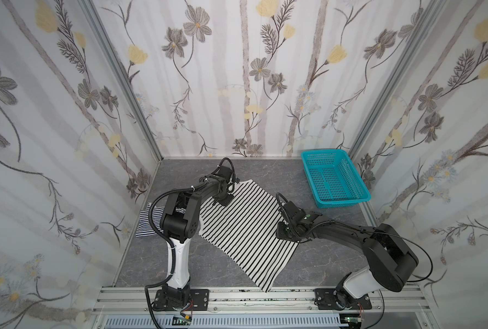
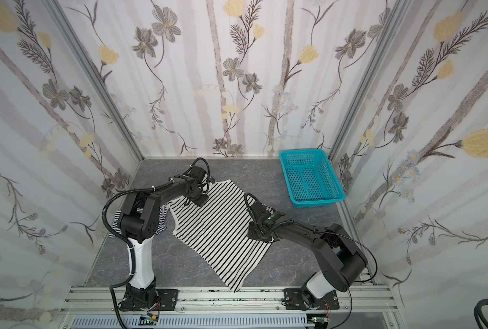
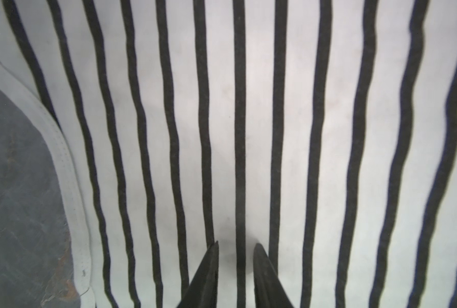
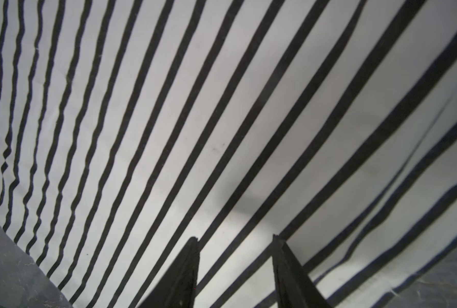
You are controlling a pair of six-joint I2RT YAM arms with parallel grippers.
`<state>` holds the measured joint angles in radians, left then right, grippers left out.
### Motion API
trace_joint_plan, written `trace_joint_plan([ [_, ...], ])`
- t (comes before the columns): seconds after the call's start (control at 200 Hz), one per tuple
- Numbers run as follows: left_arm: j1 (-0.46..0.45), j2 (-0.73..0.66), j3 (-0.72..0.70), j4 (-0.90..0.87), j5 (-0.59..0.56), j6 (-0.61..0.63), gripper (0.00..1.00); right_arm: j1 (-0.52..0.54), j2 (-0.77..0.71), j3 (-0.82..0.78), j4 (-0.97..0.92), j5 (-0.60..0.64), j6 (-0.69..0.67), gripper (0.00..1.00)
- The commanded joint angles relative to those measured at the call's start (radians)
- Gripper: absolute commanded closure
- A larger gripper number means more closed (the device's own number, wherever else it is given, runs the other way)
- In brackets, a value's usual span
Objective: Fold and stack tank tops
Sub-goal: Rotate the tank top at the center of the table.
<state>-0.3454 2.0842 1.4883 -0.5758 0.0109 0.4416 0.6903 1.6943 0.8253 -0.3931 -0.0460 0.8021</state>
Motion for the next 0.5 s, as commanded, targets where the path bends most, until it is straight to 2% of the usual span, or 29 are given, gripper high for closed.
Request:
trace_joint_plan([
  [0.0,-0.001,0.005,-0.007,-0.010,0.018,-0.014,0.75,-0.035,0.022,-0.010,0.040,-0.001,-0.009,0.53],
  [0.265,-0.018,-0.015,-0.031,-0.009,0.037,-0.036,0.75,-0.196,0.069,-0.025,0.039,-0.005,-0.079,0.53],
  [0.495,-0.066,-0.048,-0.083,-0.012,0.028,-0.041,0.75,-0.294,0.178,0.109,0.002,-0.005,-0.162,0.52],
])
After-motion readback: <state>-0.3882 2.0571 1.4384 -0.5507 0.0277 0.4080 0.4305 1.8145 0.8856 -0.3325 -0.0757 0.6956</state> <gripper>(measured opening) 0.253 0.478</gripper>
